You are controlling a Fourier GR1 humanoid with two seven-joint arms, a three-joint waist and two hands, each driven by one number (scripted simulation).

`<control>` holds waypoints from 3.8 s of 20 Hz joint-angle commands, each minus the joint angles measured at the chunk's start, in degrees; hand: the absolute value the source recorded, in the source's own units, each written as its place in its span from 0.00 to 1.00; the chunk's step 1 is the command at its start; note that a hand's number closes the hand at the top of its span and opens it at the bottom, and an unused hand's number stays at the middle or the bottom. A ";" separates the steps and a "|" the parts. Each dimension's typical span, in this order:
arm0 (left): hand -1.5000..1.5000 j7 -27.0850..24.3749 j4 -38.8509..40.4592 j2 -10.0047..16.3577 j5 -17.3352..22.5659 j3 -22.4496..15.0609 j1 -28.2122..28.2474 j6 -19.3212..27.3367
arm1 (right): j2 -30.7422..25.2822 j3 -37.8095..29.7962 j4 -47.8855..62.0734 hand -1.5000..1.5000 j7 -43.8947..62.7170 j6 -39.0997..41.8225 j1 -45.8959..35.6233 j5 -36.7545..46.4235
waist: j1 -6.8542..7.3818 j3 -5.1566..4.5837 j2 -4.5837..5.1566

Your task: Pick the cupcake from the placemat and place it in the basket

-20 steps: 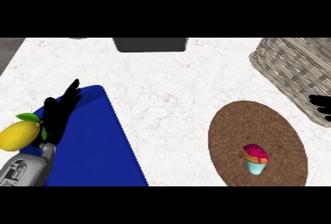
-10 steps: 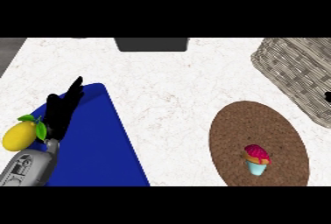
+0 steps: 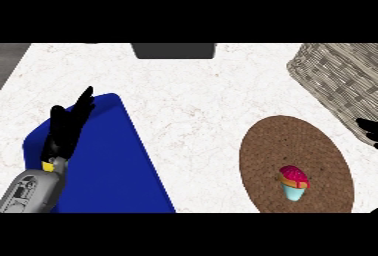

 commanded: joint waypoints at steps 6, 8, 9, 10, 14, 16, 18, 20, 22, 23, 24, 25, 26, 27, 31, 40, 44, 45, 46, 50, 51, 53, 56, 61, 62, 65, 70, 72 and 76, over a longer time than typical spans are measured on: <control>0.50 4.75 -5.30 -2.92 -3.68 0.41 1.25 -0.40 | 9.16 3.16 -2.15 0.00 4.73 0.58 -0.19 7.26 | 0.16 0.01 -0.03; 0.50 3.10 -0.86 -2.19 -3.18 2.74 -0.94 -2.21 | 12.47 5.65 1.62 0.00 -2.25 0.54 2.75 14.71 | 0.03 0.02 0.04; 0.50 -1.03 0.43 -2.36 -3.17 3.44 1.79 -3.54 | 13.75 5.74 2.56 0.00 -0.86 0.67 0.98 14.74 | 0.19 0.01 0.06; 0.50 -1.26 0.44 -1.83 -3.69 4.09 2.02 -4.09 | 14.49 5.64 0.97 0.00 -1.16 1.11 2.40 15.74 | 0.10 0.01 0.03; 0.50 4.63 -5.72 -3.93 -4.78 3.75 2.49 -3.16 | 14.99 1.76 1.60 0.00 -3.82 4.72 4.44 16.39 | 0.06 0.03 -0.04; 0.50 -1.33 4.32 -4.99 -5.84 5.45 -1.74 -3.68 | 20.17 7.39 1.11 0.00 -3.82 0.81 4.54 22.72 | -0.13 0.01 0.06; 0.50 2.10 -0.98 -3.40 -5.61 6.19 -0.86 -5.82 | 21.63 6.47 8.56 0.00 -5.11 2.90 -2.22 23.48 | 0.29 0.02 0.07; 0.50 1.19 1.51 -5.55 -7.47 6.13 -1.25 -5.22 | 21.93 3.57 7.83 0.00 -4.34 5.06 -0.81 22.27 | 0.09 0.01 0.06; 0.50 4.33 -5.97 -7.19 -8.66 4.10 2.92 -2.68 | 25.39 7.57 8.30 0.00 -0.77 2.08 -4.49 25.63 | 0.45 0.02 0.03; 0.50 4.36 -4.06 -6.51 -8.16 5.44 0.30 -4.31 | 25.28 7.40 6.44 0.00 -7.00 3.39 3.34 27.69 | 0.05 0.02 0.01; 0.50 1.86 -4.19 -7.01 -9.51 5.66 3.52 -4.26 | 25.34 5.12 6.03 0.00 -5.67 4.79 1.96 26.91 | 0.13 0.02 0.01; 0.50 0.91 2.70 -6.45 -7.59 7.69 -2.45 -6.08 | 28.02 9.18 6.79 0.00 -6.89 1.50 2.31 31.27 | -0.04 0.01 0.08; 0.50 3.81 -4.00 -5.79 -8.51 7.68 0.70 -6.40 | 27.69 6.90 7.11 0.00 -5.57 3.63 1.30 30.57 | 0.16 0.02 0.02; 0.50 3.52 -5.92 -6.18 -9.05 7.11 2.94 -6.38 | 27.16 6.02 8.90 0.00 -4.66 5.77 -1.43 29.28 | 0.28 0.02 0.02; 0.50 0.50 -2.06 -8.86 -11.15 6.07 2.52 -5.59 | 26.85 4.24 7.41 0.00 -2.87 9.04 1.20 26.30 | 0.11 0.01 0.03; 0.50 -1.03 -1.59 -8.61 -10.78 9.79 3.56 -8.71 | 33.35 8.02 10.59 0.00 -9.14 6.06 5.06 36.27 | 0.11 0.02 0.04; 0.50 5.66 -8.91 -8.56 -11.17 10.36 4.58 -8.93 | 34.80 5.68 10.96 0.00 -7.40 7.13 2.89 35.40 | 0.25 0.02 0.00; 0.50 -0.61 1.51 -10.41 -11.70 10.44 -0.17 -8.63 | 35.98 6.21 15.97 0.00 -7.57 5.94 -2.38 37.07 | 0.17 0.01 0.10; 0.50 3.57 -5.15 -8.45 -10.61 11.78 3.02 -10.50 | 36.16 6.33 11.77 0.00 -6.57 7.50 1.32 36.59 | 0.20 0.02 0.02; 0.50 3.08 -4.07 -11.68 -13.50 9.55 1.52 -6.90 | 33.52 7.86 16.31 1.00 -16.84 8.41 1.98 42.24 | 0.19 0.03 0.06; 0.50 1.10 -3.70 -8.90 -12.22 11.17 3.50 -9.96 | 33.63 9.15 14.56 1.00 -16.58 7.93 2.24 44.01 | 0.25 0.02 0.05; 0.50 -1.68 3.44 -7.21 -9.60 14.60 -1.46 -12.47 | 33.29 9.86 12.53 1.00 -15.55 8.93 1.83 44.68 | -0.02 0.00 0.11; 0.50 2.63 -0.60 -9.42 -12.02 11.73 -1.84 -9.80 | 29.47 11.73 15.10 1.00 -23.86 10.08 -1.52 49.13 | 0.35 0.04 0.15; 0.50 2.03 -2.11 -11.42 -12.50 8.97 -1.13 -10.20 | 18.92 23.62 8.62 1.00 -34.52 12.41 -12.39 64.10 | 4.26 0.08 0.08; 0.50 1.68 -1.74 -9.45 -12.25 10.66 -0.60 -10.52 | 17.16 25.98 9.21 1.00 -38.11 11.38 -11.17 66.98 | 3.62 0.14 0.16; 0.50 1.83 -1.60 -9.58 -12.09 11.13 -1.13 -10.21 | 15.31 28.84 13.90 1.00 -47.30 3.85 -12.83 73.82 | 2.16 0.18 0.36; 0.50 1.24 -0.29 -10.76 -13.12 10.27 -0.99 -9.71 | 17.17 30.34 23.01 1.00 -56.61 -7.55 -16.85 80.79 | 0.98 0.08 0.31; 0.50 1.84 -4.29 -9.93 -12.59 11.05 3.20 -10.01 | 22.34 28.24 21.17 1.00 -55.24 -8.21 -15.49 77.61 | 0.77 0.05 0.03; 0.50 2.36 -1.59 -9.18 -12.22 12.88 0.32 -9.45 | 21.09 19.57 10.27 1.00 -55.76 -1.23 -10.39 62.61 | -0.81 0.01 -0.21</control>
